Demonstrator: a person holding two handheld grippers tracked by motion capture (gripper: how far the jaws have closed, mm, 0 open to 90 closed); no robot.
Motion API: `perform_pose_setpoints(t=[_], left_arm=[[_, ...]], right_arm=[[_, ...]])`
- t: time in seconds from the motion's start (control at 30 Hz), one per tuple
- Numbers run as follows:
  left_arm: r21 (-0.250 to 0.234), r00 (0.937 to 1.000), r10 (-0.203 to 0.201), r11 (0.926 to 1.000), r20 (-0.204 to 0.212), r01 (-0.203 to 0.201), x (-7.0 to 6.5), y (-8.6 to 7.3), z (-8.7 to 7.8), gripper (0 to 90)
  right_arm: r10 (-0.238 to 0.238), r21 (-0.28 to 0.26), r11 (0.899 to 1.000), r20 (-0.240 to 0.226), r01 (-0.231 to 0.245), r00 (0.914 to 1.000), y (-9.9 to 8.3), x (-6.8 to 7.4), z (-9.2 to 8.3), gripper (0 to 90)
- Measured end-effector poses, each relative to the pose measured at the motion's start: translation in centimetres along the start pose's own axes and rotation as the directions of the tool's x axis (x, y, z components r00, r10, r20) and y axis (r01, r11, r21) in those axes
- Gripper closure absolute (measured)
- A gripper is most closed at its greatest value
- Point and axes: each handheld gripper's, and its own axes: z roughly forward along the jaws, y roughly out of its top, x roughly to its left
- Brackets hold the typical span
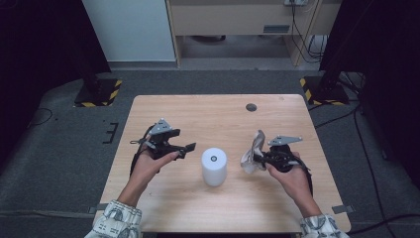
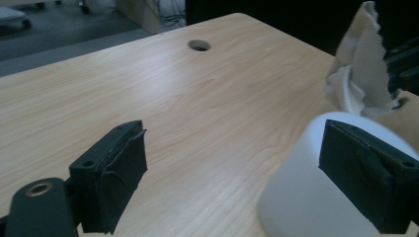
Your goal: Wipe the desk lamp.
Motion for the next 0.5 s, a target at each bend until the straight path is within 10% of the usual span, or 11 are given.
perform_pose_setpoints(t=[0.4,0.5], left_arm=[[0.091,0.9924,-0.049,0.9941,-0.113,0.059,3.0,-2.9,0.7,10.7],[0.117,0.9914,-0.032,0.9921,-0.127,0.047,3.1,-3.2,0.9,10.3]], right_arm=[[0.041,0.088,0.995,0.133,-0.053,0.9902,0.5,-3.9,3.7,73.5],[0.056,0.065,0.996,0.152,-0.066,0.9868,0.7,-4.1,4.6,49.4]])
